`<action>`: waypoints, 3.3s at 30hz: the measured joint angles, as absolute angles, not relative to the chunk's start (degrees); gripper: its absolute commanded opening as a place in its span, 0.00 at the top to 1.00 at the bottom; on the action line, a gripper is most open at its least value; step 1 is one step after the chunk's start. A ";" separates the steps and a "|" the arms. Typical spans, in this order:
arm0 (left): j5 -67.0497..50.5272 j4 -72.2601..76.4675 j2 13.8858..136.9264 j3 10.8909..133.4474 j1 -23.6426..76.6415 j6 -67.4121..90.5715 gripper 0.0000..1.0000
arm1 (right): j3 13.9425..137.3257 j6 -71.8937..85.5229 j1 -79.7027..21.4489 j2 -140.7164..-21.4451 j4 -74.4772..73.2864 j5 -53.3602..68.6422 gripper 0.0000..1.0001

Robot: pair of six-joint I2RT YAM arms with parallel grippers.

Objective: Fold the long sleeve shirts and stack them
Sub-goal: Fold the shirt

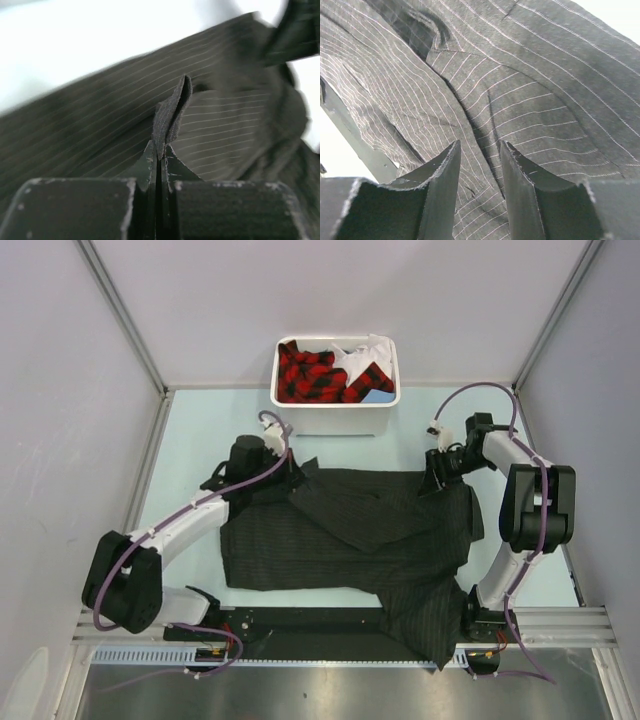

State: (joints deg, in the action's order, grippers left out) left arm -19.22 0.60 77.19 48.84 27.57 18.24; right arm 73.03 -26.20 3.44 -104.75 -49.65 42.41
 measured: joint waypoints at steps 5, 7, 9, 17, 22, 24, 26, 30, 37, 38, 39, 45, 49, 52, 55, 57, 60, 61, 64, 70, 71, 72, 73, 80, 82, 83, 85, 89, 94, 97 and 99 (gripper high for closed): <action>-19.99 2.35 76.42 41.47 19.86 19.68 1.00 | 73.03 -26.79 2.26 -104.75 -50.54 40.47 0.57; -20.99 2.98 76.42 40.49 17.80 19.64 1.00 | 73.03 -26.94 1.85 -104.75 -50.70 39.38 0.57; -22.06 4.10 76.44 40.40 16.97 19.49 1.00 | 73.03 -27.05 1.63 -104.75 -50.70 38.33 0.57; -26.02 7.05 79.88 40.95 13.61 18.17 1.00 | 73.28 -27.24 1.06 -104.75 -51.07 34.52 0.61; -27.22 3.97 86.32 43.00 10.46 16.43 0.84 | 73.34 -27.20 0.62 -104.75 -51.09 32.69 0.64; -27.20 1.85 87.35 43.51 9.91 15.99 0.80 | 73.34 -27.20 0.32 -104.73 -51.07 31.81 0.58; -27.11 -0.43 88.03 44.27 9.23 15.59 0.71 | 73.36 -27.00 -0.21 -104.71 -51.09 31.05 0.53; -26.39 -4.05 89.03 45.69 6.81 14.90 0.55 | 75.02 -26.76 -1.41 -104.36 -51.81 29.76 0.49; -26.13 -13.10 88.68 49.84 4.32 8.62 0.31 | 81.84 -27.64 -1.65 -101.06 -53.12 27.79 0.50; -25.82 -15.05 88.64 51.35 4.32 6.39 0.31 | 81.87 -27.97 -1.65 -100.51 -53.06 26.98 0.50; -25.43 -17.87 88.68 53.89 4.32 3.20 0.31 | 81.87 -28.27 -1.61 -100.22 -53.12 26.00 0.50; -22.92 -30.13 96.09 73.73 4.23 -13.69 0.34 | 82.83 -30.44 -0.08 -102.50 -51.70 22.46 0.50; -22.72 -35.92 102.28 80.29 3.44 -24.34 0.36 | 88.31 -33.50 2.72 -108.92 -50.59 22.00 0.50; -23.31 -40.93 108.09 83.90 1.80 -30.65 0.36 | 93.17 -36.14 4.25 -114.13 -50.09 22.09 0.49; -24.23 -44.40 113.91 87.99 -0.69 -34.24 0.36 | 96.88 -38.76 4.84 -118.34 -50.59 22.52 0.47; -24.40 -45.60 116.53 89.93 -2.00 -35.55 0.36 | 98.04 -40.40 4.71 -120.18 -51.11 23.14 0.47; -24.67 -47.27 119.07 92.36 -3.33 -36.86 0.36 | 98.10 -42.74 4.21 -121.45 -52.73 23.62 0.47; -24.93 -47.53 119.42 92.60 -3.49 -37.23 0.36 | 97.62 -43.79 3.92 -121.64 -53.06 23.62 0.47; -26.39 -48.97 119.98 92.77 -3.31 -38.09 0.36 | 95.74 -45.91 3.38 -121.62 -53.69 23.81 0.50; -28.27 -50.72 121.10 92.77 -3.14 -38.87 0.46 | 92.14 -48.82 2.76 -121.45 -53.93 23.79 0.64; -28.42 -50.85 121.43 92.77 -3.14 -38.94 0.51 | 92.03 -49.19 2.74 -121.45 -53.78 23.79 0.67; -28.69 -51.05 121.97 92.77 -3.14 -39.07 0.56 | 91.98 -49.32 2.74 -121.45 -53.74 23.81 0.72; -28.77 -51.27 122.39 92.77 -3.14 -38.98 0.69 | 91.92 -49.41 2.74 -121.45 -53.63 23.79 0.75; -29.85 -53.15 123.96 94.21 -3.14 -38.85 1.00 | 91.50 -49.56 2.35 -121.45 -53.06 23.66 1.00; -30.13 -53.34 124.11 95.04 -3.27 -38.48 1.00 | 91.50 -49.47 2.20 -121.40 -52.73 23.33 1.00; -30.26 -53.28 124.16 95.66 -3.38 -37.98 1.00 | 91.50 -48.99 2.20 -121.40 -52.27 23.09 1.00; -30.46 -52.42 124.16 96.99 -3.60 -36.64 1.00 | 91.50 -47.70 2.17 -121.38 -50.94 22.50 1.00; -30.50 -49.78 124.57 101.16 -3.99 -33.93 1.00 | 93.71 -44.51 1.83 -121.58 -47.11 20.36 1.00; -30.61 -46.57 127.00 107.90 -4.01 -31.81 0.98 | 102.48 -40.95 1.45 -124.70 -40.99 18.24 0.95; -30.33 -44.82 128.33 109.21 -4.01 -30.81 0.65 | 106.41 -39.68 0.93 -126.67 -38.30 16.95 0.54; -29.58 -44.27 128.95 109.21 -4.14 -29.78 0.50 | 107.90 -39.18 0.56 -127.35 -38.68 15.29 0.23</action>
State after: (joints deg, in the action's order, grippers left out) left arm -29.58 -44.27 128.95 109.21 -4.14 -29.78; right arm 107.90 -39.18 0.56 -127.35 -38.68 15.29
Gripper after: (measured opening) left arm 0.310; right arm 0.380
